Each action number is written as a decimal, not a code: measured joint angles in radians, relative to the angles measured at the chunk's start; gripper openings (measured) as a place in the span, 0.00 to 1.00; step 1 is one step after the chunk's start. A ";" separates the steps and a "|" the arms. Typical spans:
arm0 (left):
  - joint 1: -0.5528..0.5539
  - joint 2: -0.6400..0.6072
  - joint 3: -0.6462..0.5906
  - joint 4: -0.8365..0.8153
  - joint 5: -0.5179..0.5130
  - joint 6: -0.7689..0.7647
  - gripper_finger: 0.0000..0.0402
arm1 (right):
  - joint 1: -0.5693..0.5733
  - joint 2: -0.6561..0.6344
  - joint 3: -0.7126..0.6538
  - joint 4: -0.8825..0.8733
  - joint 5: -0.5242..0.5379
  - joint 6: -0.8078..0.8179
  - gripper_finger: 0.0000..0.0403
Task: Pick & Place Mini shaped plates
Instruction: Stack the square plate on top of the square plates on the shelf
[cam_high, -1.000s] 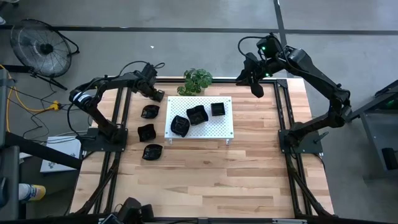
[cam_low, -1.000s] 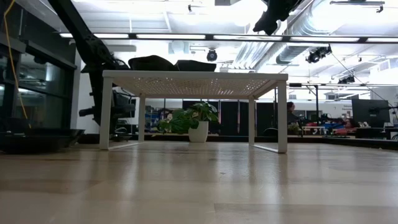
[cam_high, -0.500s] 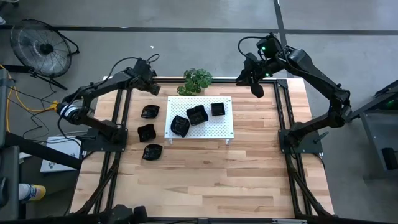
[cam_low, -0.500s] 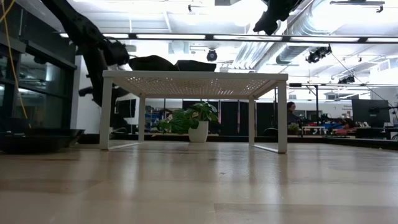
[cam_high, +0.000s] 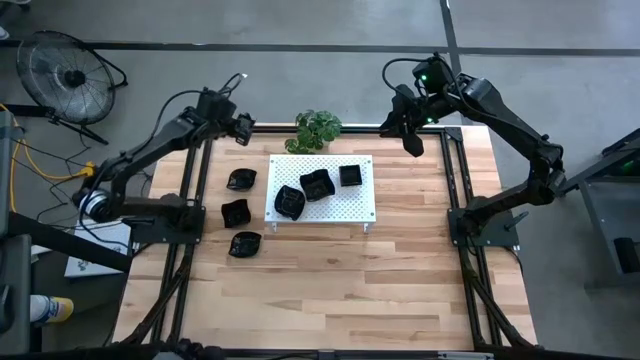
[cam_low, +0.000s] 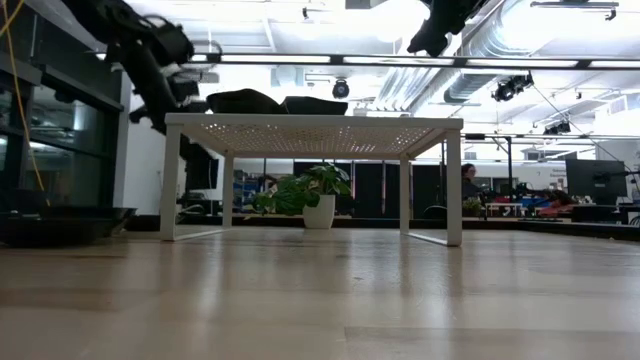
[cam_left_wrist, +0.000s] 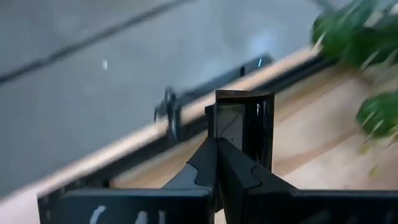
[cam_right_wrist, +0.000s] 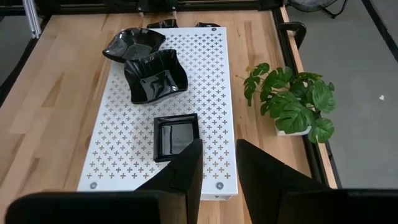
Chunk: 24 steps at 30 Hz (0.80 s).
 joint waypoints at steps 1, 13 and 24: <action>-0.009 -0.016 0.000 0.021 0.002 0.005 0.00 | 0.000 0.000 0.000 0.000 0.000 0.001 0.23; -0.236 -0.105 0.000 0.285 -0.051 0.137 0.00 | 0.015 -0.004 -0.026 0.048 -0.002 -0.004 0.23; -0.497 -0.104 0.000 0.508 -0.256 0.252 0.00 | 0.088 -0.041 -0.363 0.501 0.006 0.069 0.20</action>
